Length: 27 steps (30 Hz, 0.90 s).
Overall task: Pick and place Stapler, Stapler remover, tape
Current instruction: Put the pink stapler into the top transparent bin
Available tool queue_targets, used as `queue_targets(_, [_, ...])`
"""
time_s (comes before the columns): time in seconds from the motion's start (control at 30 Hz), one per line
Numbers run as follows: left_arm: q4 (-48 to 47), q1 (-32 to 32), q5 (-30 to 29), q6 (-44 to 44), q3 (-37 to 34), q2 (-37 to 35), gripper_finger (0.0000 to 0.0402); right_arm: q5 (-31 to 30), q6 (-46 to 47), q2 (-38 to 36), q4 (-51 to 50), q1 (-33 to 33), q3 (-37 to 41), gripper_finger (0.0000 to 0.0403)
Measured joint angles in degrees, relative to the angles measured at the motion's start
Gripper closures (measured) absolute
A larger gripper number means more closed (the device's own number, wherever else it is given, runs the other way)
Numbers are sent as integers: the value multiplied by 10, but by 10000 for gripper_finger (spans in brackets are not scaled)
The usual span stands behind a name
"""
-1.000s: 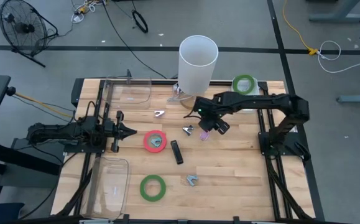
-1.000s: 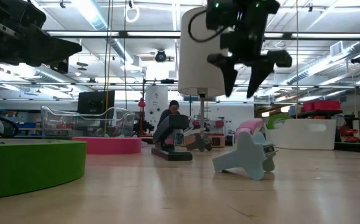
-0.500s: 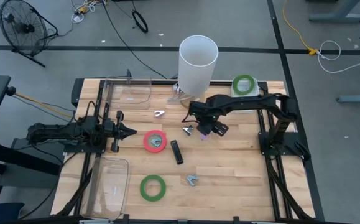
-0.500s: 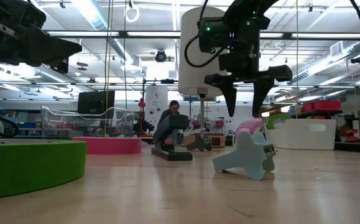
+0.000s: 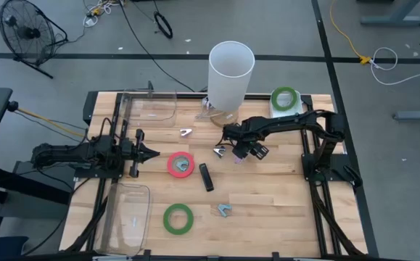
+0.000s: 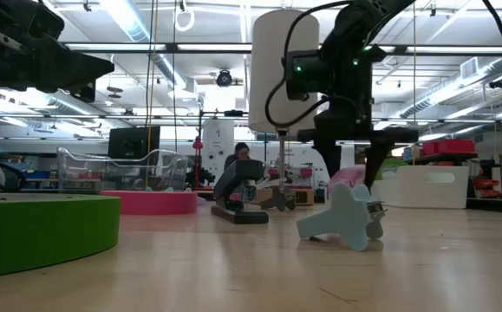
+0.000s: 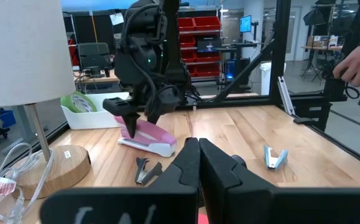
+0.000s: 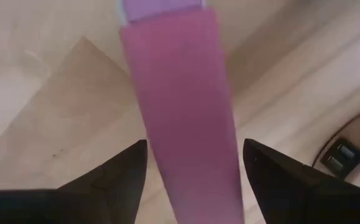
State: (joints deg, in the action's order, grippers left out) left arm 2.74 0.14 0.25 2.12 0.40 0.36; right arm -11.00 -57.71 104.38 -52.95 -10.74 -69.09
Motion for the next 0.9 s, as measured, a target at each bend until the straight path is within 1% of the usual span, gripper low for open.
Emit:
queue_targets(0.13, [0, 0, 0, 0, 0, 0, 399, 0, 2, 0, 14, -1, 3, 138])
queue_targets(0.27, [0, 0, 0, 0, 0, 0, 399, 0, 0, 0, 15, -1, 3, 157])
queue_targets(0.37, [0, 0, 0, 0, 0, 0, 399, 3, 0, 0, 14, -1, 3, 187])
queue_targets(0.53, [0, 0, 0, 0, 0, 0, 399, 14, -13, 0, 7, -1, 3, 262])
queue_targets(0.57, [0, 0, 0, 0, 0, 0, 399, 14, -14, 0, 4, -1, 3, 272])
queue_targets(0.73, [0, 0, 0, 0, 0, 0, 399, 14, -10, 0, -2, -1, 3, 272])
queue_targets(0.9, [0, 0, 0, 0, 0, 0, 399, 14, 21, -3, -15, 2, 3, 272])
